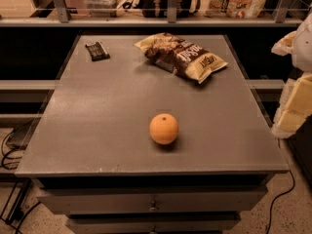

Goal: Pick orange

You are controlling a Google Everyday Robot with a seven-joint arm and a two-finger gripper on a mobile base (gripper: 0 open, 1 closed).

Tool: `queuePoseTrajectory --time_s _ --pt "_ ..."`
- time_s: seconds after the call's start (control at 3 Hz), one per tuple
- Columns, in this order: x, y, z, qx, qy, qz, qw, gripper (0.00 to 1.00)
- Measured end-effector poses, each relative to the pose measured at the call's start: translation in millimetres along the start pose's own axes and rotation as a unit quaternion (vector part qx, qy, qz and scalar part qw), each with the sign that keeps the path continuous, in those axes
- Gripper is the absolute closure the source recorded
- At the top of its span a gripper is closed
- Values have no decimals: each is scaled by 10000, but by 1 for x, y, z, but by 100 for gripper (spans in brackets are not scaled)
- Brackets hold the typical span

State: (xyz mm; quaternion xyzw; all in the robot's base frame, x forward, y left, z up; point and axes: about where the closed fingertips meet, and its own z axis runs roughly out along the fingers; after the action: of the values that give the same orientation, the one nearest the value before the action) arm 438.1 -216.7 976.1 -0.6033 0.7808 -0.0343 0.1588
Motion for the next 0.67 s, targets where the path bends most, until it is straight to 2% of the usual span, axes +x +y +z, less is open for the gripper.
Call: queuePoseTrajectory --time_s 0.33,0.67 --pt "-1 0 -1 14 -15 -5 10000 0" --pt "-19 2 9 -122 -389 -144 9991 0"
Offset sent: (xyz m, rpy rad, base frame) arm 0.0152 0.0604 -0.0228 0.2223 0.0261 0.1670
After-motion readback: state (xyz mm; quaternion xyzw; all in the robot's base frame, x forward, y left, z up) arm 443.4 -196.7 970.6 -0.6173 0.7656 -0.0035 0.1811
